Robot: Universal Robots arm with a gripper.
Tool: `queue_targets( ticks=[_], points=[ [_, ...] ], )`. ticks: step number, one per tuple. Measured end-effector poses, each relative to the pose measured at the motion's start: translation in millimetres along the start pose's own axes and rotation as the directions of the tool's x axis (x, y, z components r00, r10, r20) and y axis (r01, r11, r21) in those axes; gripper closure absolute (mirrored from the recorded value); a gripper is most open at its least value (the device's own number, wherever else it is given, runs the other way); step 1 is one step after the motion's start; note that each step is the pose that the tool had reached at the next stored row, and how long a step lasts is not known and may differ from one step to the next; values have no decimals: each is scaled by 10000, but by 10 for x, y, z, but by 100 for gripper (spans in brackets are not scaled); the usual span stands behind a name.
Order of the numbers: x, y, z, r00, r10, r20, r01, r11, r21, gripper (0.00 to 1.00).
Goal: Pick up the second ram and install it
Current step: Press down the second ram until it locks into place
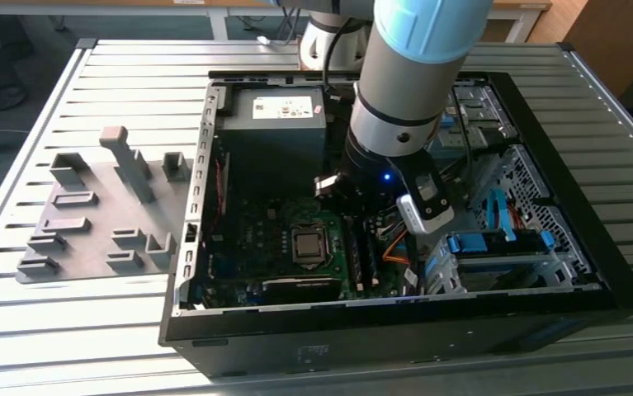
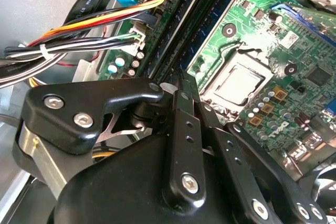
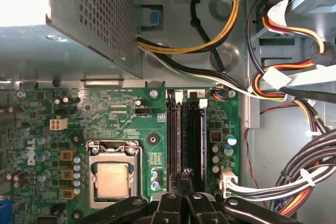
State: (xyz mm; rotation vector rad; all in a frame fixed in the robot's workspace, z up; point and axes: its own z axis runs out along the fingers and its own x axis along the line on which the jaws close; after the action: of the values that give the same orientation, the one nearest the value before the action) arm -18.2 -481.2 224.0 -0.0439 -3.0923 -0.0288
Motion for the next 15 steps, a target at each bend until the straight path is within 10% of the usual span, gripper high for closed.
queue_targets(
  ticks=[15],
  points=[
    [-4, -2, 75, 10000, 1, -8, -1, 10000, 5, 89]
  ],
)
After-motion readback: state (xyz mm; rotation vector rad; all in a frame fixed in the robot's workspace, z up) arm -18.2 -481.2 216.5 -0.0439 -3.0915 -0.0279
